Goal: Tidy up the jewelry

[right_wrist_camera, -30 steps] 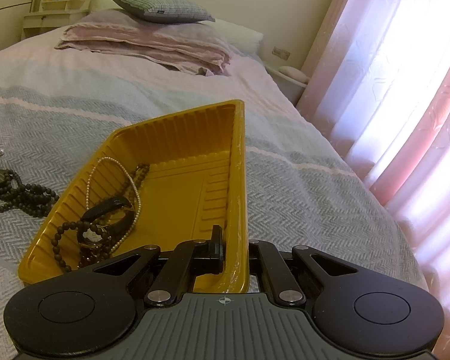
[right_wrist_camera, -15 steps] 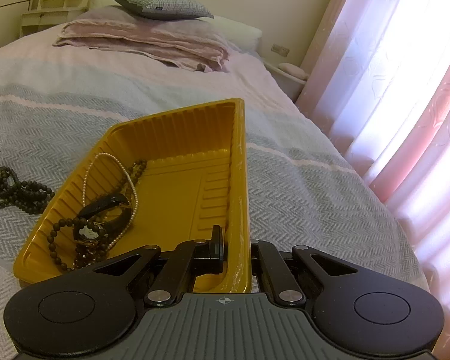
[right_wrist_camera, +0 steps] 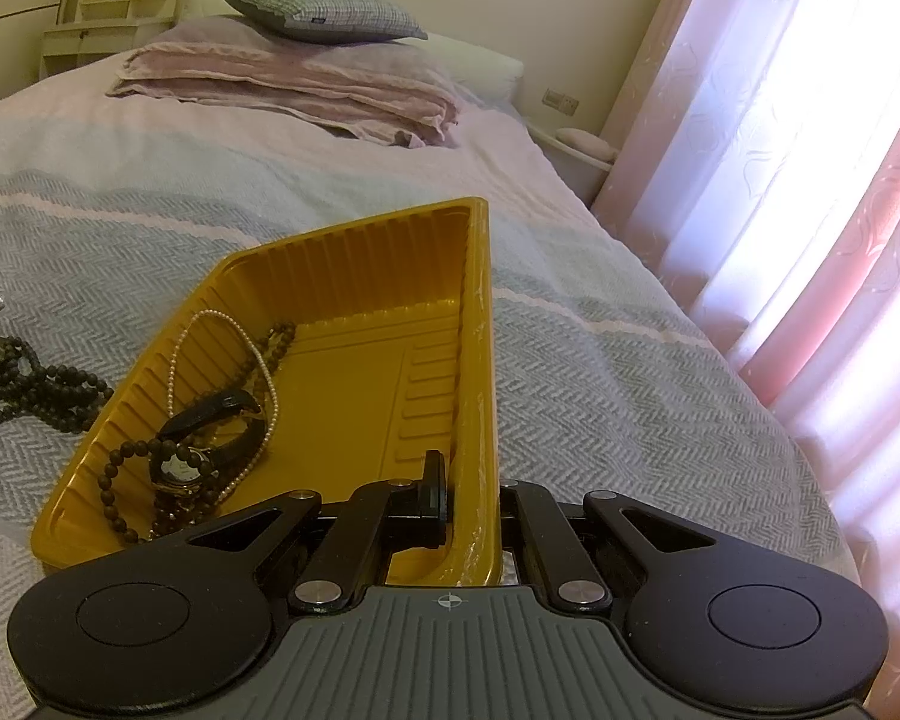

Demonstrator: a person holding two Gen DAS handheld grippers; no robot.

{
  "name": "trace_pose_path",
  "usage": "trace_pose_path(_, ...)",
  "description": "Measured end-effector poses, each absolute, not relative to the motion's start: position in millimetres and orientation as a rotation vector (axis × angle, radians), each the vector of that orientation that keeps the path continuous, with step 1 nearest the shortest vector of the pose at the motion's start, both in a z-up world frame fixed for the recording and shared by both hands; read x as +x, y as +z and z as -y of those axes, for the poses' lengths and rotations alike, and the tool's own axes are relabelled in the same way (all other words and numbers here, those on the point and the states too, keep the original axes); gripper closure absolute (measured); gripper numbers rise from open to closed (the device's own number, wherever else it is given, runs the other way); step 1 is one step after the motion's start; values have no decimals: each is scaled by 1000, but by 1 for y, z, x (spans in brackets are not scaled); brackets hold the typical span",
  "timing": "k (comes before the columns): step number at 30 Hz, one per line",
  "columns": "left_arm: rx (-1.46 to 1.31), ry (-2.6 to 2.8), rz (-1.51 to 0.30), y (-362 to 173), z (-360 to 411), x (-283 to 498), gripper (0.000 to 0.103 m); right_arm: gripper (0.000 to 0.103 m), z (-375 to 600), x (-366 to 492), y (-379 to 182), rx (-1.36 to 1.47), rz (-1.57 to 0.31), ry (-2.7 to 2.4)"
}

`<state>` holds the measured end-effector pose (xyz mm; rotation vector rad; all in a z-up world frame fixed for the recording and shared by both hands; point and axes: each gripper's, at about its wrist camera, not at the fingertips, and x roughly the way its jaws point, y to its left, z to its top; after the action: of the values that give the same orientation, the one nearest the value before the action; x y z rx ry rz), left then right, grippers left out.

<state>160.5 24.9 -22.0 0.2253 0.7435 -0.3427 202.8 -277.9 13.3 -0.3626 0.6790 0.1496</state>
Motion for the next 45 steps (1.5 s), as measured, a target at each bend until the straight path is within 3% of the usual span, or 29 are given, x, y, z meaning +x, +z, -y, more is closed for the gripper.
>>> trace_pose_path(13, 178, -628, -653, 12, 89, 177, 95, 99, 280, 202, 15, -357, -677, 154)
trace_pose_path(25, 186, -709, -679, 3, 131, 188, 95, 99, 280, 203, 15, -349, -673, 156)
trace_pose_path(29, 175, -705, -679, 2, 134, 188, 93, 99, 280, 203, 15, -349, -673, 157)
trace_pose_path(31, 164, -704, -681, 2, 133, 189, 84, 99, 279, 203, 15, -351, -673, 158)
trace_pose_path(45, 147, -501, -669, 9, 39, 188, 78, 99, 277, 201, 15, -354, -668, 155)
